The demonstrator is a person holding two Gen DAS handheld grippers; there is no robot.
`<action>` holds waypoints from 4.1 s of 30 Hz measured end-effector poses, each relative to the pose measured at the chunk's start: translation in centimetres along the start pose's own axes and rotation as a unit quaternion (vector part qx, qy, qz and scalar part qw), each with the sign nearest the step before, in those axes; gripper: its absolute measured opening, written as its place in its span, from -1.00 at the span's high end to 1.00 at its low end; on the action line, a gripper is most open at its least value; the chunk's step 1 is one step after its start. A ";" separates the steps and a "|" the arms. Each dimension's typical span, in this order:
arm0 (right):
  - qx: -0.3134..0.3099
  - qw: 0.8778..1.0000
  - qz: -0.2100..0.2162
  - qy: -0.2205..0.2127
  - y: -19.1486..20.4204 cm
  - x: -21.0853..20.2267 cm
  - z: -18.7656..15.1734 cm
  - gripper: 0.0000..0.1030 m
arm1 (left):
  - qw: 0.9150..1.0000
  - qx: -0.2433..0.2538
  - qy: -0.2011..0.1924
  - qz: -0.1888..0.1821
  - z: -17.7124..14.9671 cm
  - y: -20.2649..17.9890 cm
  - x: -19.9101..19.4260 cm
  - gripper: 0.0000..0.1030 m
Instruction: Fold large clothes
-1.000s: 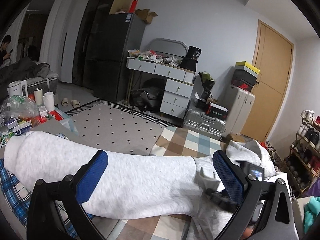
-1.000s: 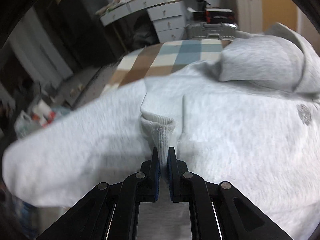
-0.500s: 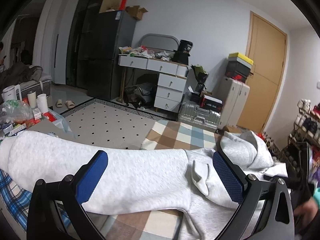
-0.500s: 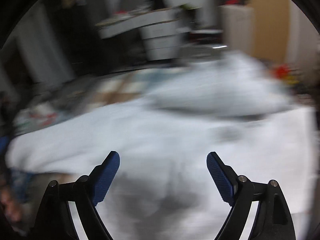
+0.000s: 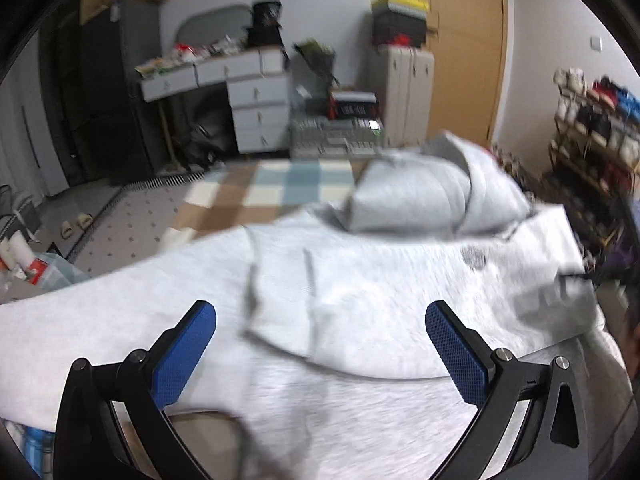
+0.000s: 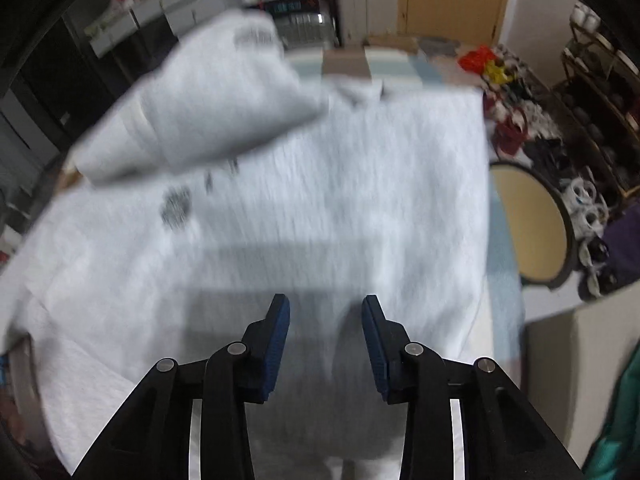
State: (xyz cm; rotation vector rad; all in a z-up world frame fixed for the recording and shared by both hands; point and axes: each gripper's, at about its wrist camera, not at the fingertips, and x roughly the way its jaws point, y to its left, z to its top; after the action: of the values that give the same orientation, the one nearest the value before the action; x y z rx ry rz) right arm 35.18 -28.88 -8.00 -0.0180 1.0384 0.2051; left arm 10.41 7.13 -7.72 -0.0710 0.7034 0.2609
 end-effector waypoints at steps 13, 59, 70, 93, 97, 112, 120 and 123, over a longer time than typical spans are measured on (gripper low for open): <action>-0.035 0.993 -0.105 0.038 -2.4 7.4 4.4 0.29 | 0.996 0.011 0.077 0.030 -1.7 -1.4 3.1 -0.98; -0.027 0.942 0.133 -0.306 14.0 -15.9 -21.1 -1.00 | 0.984 -0.171 -0.050 0.016 -2.9 15.3 -8.0 -0.98; 0.000 0.951 0.201 -0.236 13.8 -15.4 -21.2 -1.00 | 0.955 -0.270 -0.084 0.092 -8.6 30.4 -16.9 -0.98; 0.037 0.956 0.215 -0.196 12.6 -14.4 -20.9 -1.00 | 0.900 -0.424 0.009 -0.100 -6.6 35.9 -6.5 0.14; 0.040 0.955 0.213 -0.204 12.2 -14.8 -21.0 -1.00 | 0.916 -0.391 -0.028 -0.088 -5.2 35.9 -7.5 0.57; 0.048 0.955 0.216 -0.196 11.9 -14.6 -21.1 -1.00 | 0.879 -0.463 -0.027 -0.109 -8.4 37.1 -4.4 0.12; 0.045 0.957 0.214 -0.192 11.9 -14.5 -21.0 -1.00 | 0.914 -0.402 -0.025 -0.052 -5.8 36.5 -6.5 0.75; 0.052 0.956 0.214 -0.194 11.5 -14.6 -20.9 -1.00 | 0.923 -0.378 -0.043 -0.049 -3.5 35.8 -7.6 0.77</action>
State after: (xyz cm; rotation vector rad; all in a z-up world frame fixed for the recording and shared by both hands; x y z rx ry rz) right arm 8.14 -22.27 -5.18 0.3350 0.6466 0.5261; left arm -6.64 39.55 -4.63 -0.8269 0.4761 0.4262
